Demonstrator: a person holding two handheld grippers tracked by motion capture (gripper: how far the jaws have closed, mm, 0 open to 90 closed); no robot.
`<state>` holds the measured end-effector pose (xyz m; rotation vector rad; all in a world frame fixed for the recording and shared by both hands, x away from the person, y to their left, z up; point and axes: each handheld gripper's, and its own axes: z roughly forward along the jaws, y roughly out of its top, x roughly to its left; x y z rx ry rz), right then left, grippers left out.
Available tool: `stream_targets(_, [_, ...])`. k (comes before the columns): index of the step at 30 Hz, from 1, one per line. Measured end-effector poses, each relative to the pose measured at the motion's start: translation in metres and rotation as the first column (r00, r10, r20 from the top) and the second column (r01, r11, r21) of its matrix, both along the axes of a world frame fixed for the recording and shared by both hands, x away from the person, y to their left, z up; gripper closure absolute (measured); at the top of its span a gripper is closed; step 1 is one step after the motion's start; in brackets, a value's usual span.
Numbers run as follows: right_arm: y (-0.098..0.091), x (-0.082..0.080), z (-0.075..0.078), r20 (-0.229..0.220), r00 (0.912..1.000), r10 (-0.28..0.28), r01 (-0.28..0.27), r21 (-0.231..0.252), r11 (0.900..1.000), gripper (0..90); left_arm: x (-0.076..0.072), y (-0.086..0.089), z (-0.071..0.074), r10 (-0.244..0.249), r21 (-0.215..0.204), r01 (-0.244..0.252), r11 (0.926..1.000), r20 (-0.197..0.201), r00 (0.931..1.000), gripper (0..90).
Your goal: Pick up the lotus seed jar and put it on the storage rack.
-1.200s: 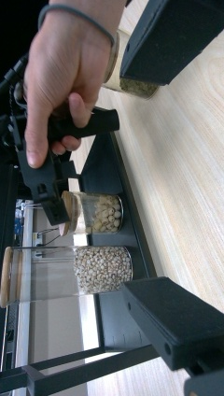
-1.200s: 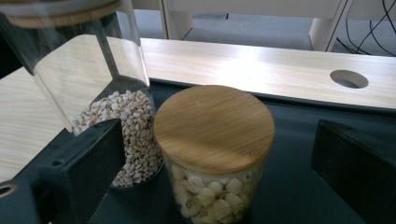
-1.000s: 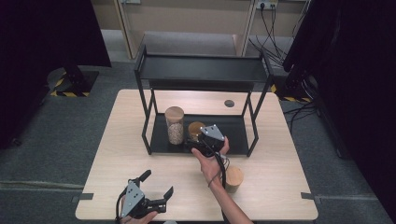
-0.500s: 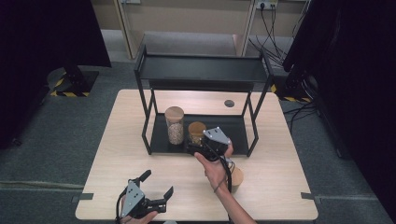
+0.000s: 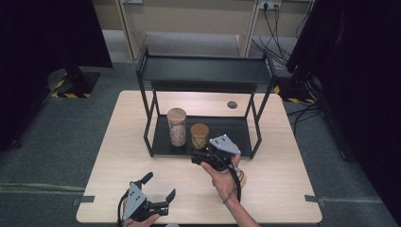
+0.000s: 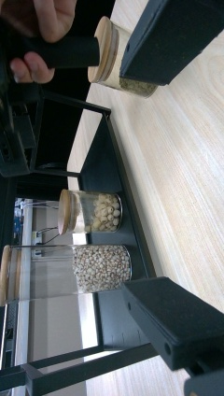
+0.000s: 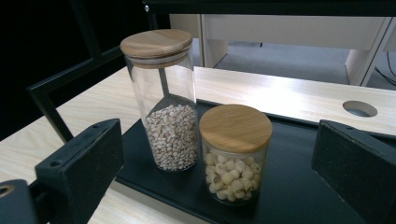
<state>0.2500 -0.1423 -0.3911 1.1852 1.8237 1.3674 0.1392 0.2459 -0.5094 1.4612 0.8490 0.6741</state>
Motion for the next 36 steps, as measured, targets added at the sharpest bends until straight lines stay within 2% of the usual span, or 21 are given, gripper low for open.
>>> stream_targets(26, [-0.051,-0.048,-0.009,0.047,0.9952,0.085,-0.087,0.037,0.9955,2.8,0.000,-0.001,0.000,0.001,0.005,-0.001,1.0000,-0.004,1.0000,0.5])
stream_targets(36, [-0.070,-0.064,-0.014,0.051,0.9941,0.095,-0.099,0.076,0.9921,2.8,0.000,-0.002,-0.001,0.003,0.005,-0.003,1.0000,-0.006,1.0000,0.5])
